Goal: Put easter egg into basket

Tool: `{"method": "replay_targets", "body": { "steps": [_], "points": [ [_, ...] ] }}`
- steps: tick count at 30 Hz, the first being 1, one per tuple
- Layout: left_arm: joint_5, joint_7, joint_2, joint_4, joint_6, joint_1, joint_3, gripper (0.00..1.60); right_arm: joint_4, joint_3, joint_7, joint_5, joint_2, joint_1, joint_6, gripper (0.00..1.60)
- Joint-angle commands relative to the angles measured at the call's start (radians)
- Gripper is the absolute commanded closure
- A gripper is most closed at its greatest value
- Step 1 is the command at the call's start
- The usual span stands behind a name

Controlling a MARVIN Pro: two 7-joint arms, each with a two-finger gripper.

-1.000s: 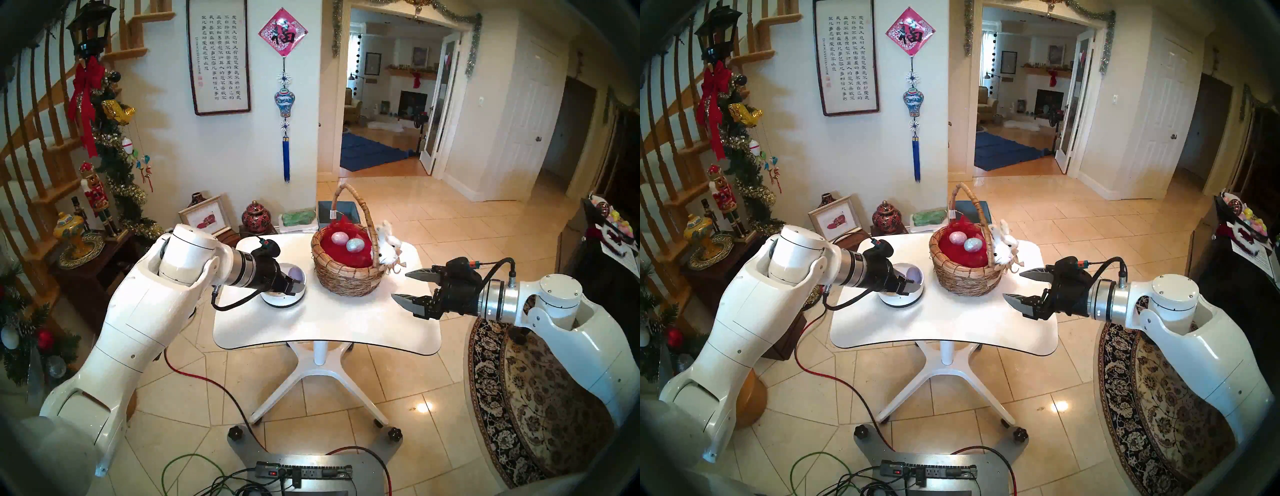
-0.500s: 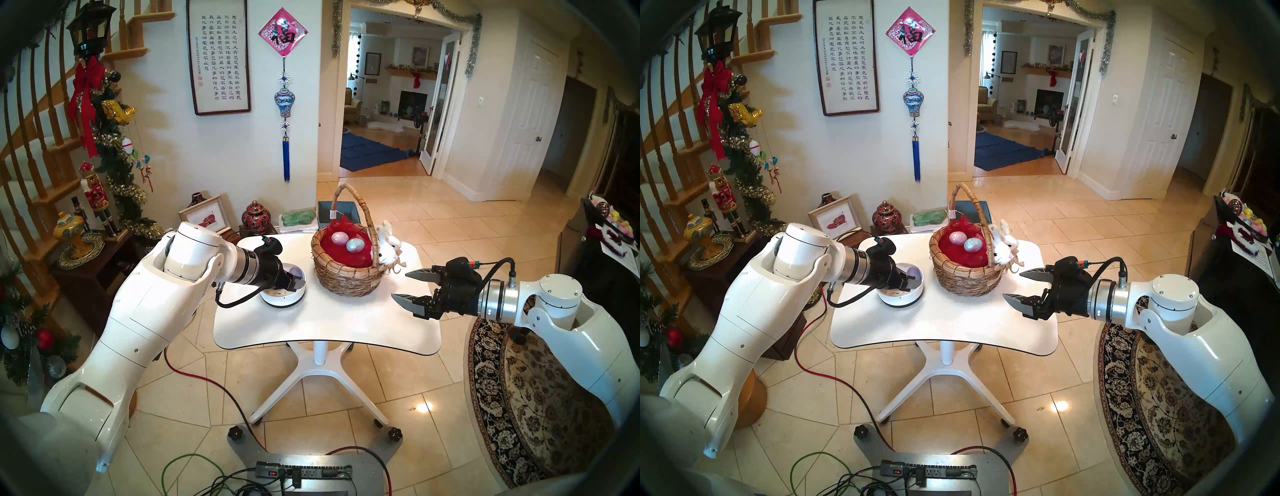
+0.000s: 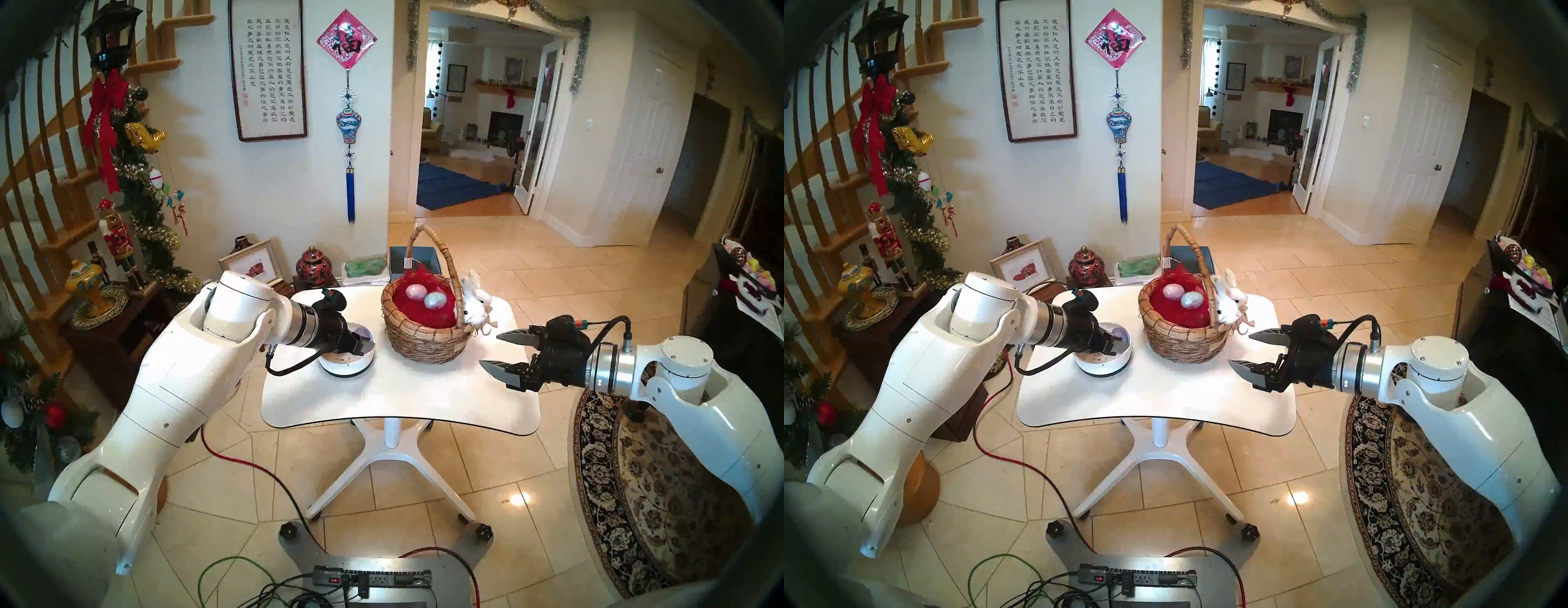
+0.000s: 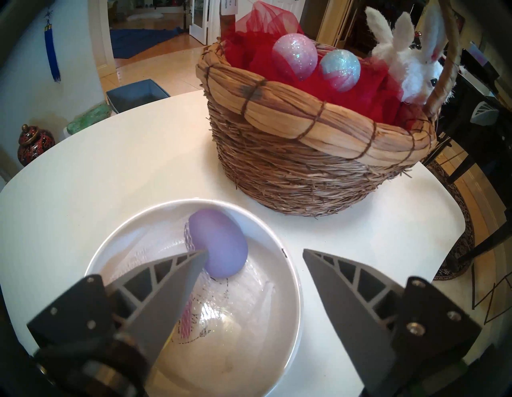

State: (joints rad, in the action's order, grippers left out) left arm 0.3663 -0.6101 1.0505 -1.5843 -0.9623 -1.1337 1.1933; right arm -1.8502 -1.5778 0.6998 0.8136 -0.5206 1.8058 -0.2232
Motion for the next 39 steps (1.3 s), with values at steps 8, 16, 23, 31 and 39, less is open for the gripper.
{"method": "replay_targets", "body": {
  "steps": [8,16,23,31,39],
  "points": [
    [0.039,0.018,-0.016,0.001,0.002,0.032,-0.011,0.33,-0.001,-0.01,-0.002,0.002,0.002,-0.001,0.003,0.0],
    [0.056,0.033,-0.02,0.003,0.002,0.036,-0.019,0.33,-0.001,-0.01,-0.002,0.002,0.002,-0.001,0.003,0.0],
    [0.069,0.041,-0.021,0.01,0.002,0.042,-0.025,0.33,-0.001,-0.01,-0.002,0.002,0.002,-0.001,0.003,0.0],
    [0.07,0.052,-0.008,0.037,0.002,0.062,-0.035,0.37,-0.001,-0.009,-0.002,0.002,0.002,-0.001,0.003,0.0],
    [0.071,0.061,0.004,0.059,0.002,0.079,-0.041,0.38,-0.001,-0.009,-0.002,0.002,0.002,-0.001,0.003,0.0]
  ]
}}
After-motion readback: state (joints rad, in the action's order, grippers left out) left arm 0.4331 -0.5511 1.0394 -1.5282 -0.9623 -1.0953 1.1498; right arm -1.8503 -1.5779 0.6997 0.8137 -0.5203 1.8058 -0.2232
